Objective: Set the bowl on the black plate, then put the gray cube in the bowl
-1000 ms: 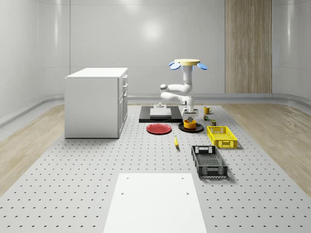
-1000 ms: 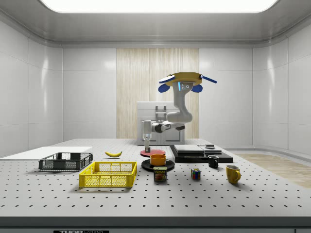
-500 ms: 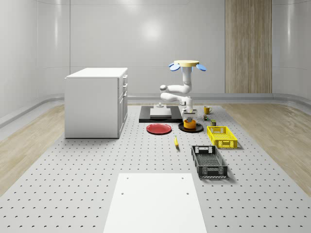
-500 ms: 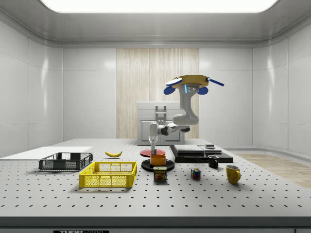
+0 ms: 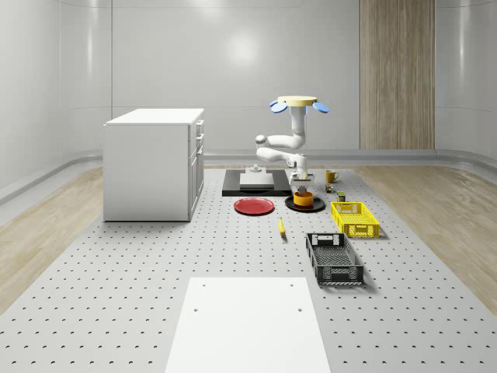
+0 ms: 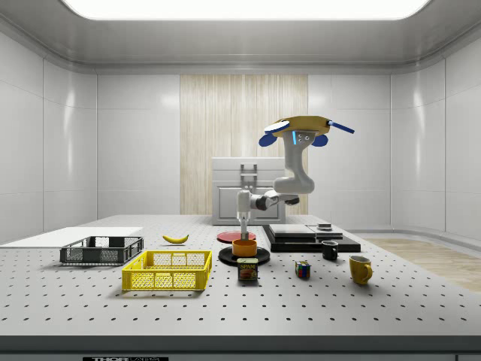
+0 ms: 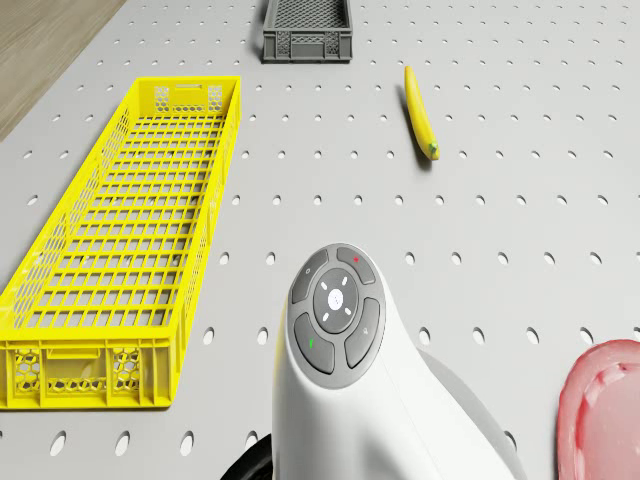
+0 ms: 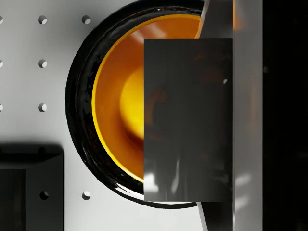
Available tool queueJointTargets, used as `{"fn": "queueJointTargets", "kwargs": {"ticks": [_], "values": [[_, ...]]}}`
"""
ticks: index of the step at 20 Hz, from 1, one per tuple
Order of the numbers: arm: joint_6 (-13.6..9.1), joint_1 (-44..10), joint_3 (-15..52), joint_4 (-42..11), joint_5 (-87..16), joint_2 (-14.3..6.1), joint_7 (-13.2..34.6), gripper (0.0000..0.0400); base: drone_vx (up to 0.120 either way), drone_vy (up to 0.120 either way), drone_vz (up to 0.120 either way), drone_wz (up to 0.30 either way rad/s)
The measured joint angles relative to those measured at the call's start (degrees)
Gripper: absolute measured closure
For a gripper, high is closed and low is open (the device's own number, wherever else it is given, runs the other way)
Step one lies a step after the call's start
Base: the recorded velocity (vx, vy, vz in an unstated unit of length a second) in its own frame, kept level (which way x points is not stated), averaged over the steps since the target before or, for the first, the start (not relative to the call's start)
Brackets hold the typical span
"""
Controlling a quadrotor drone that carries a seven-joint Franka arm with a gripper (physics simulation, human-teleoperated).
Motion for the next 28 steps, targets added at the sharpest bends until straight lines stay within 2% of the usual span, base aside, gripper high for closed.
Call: {"fn": "queueJointTargets", "kwargs": {"ticks": [6, 14, 26, 28], "values": [[1.1, -0.5, -2.5, 1.0, -2.3, 0.1, -0.1, 0.0150, 0.000, 0.000, 0.000, 0.000], [0.5, -3.4, -4.0, 1.5, -4.2, 1.6, 2.7, 0.0150, 0.000, 0.000, 0.000, 0.000], [1.8, -4.6, -8.3, 3.7, -8.5, 2.8, 2.9, 0.0150, 0.000, 0.000, 0.000, 0.000], [1.8, -4.5, -8.5, 3.8, -8.7, 2.9, 2.7, 0.0099, 0.000, 0.000, 0.000, 0.000]]}}
